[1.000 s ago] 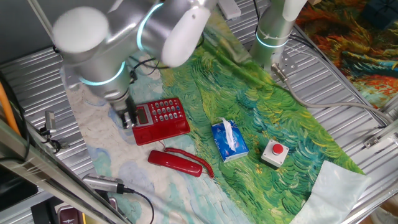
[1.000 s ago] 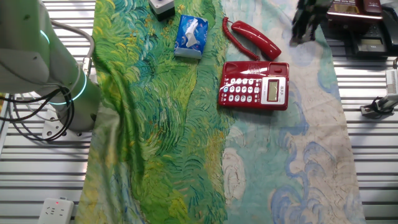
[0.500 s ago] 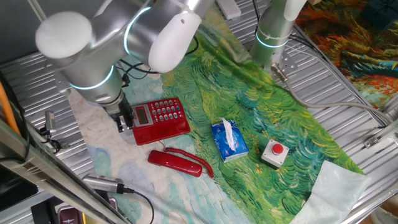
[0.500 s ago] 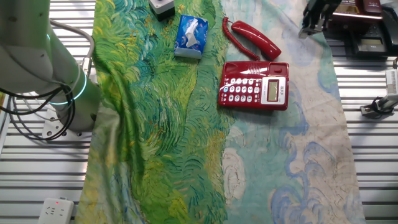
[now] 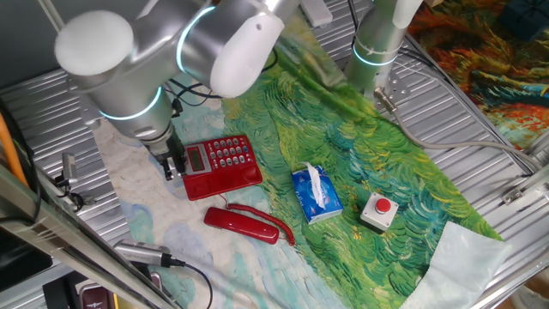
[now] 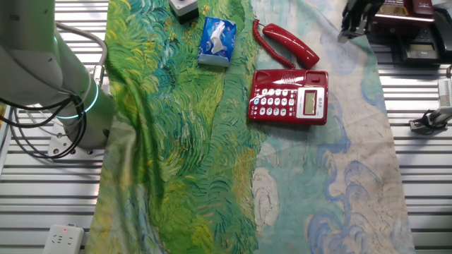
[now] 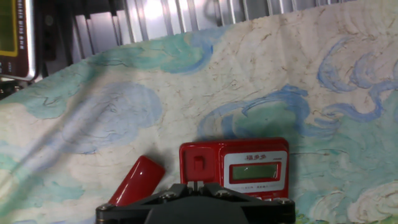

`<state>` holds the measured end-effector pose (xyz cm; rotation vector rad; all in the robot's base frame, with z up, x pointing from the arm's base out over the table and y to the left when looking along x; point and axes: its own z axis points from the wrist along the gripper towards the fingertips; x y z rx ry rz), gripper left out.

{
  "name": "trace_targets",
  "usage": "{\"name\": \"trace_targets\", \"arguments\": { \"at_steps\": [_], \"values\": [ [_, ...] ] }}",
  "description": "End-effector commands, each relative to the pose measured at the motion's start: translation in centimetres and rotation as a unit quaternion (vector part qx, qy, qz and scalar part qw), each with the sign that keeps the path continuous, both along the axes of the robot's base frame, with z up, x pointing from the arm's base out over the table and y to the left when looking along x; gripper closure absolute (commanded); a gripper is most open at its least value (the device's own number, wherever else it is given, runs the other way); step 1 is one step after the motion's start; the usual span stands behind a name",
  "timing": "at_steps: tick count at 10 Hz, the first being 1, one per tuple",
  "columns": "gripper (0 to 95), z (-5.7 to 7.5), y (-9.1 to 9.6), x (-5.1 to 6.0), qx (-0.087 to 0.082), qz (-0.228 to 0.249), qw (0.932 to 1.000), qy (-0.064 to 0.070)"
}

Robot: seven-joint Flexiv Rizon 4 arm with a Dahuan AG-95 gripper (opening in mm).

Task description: Place the handset of the telephone on the corresponding phone cradle

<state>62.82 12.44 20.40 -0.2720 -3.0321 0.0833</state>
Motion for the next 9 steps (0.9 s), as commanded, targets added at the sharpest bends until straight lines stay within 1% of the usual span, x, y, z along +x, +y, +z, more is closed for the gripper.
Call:
{"name": "trace_targets", "arguments": {
  "at_steps": [1,4,7,9],
  "values": [
    [95.0,0.04,-0.04,-0.21,0.0,-0.003,1.0,-0.002],
    [95.0,0.05,-0.04,-0.22,0.005,0.0,1.0,0.0],
    [95.0,0.05,-0.04,-0.22,0.006,0.002,1.0,0.001],
    [95.0,0.05,-0.04,-0.22,0.004,0.005,1.0,-0.008]
  ]
}}
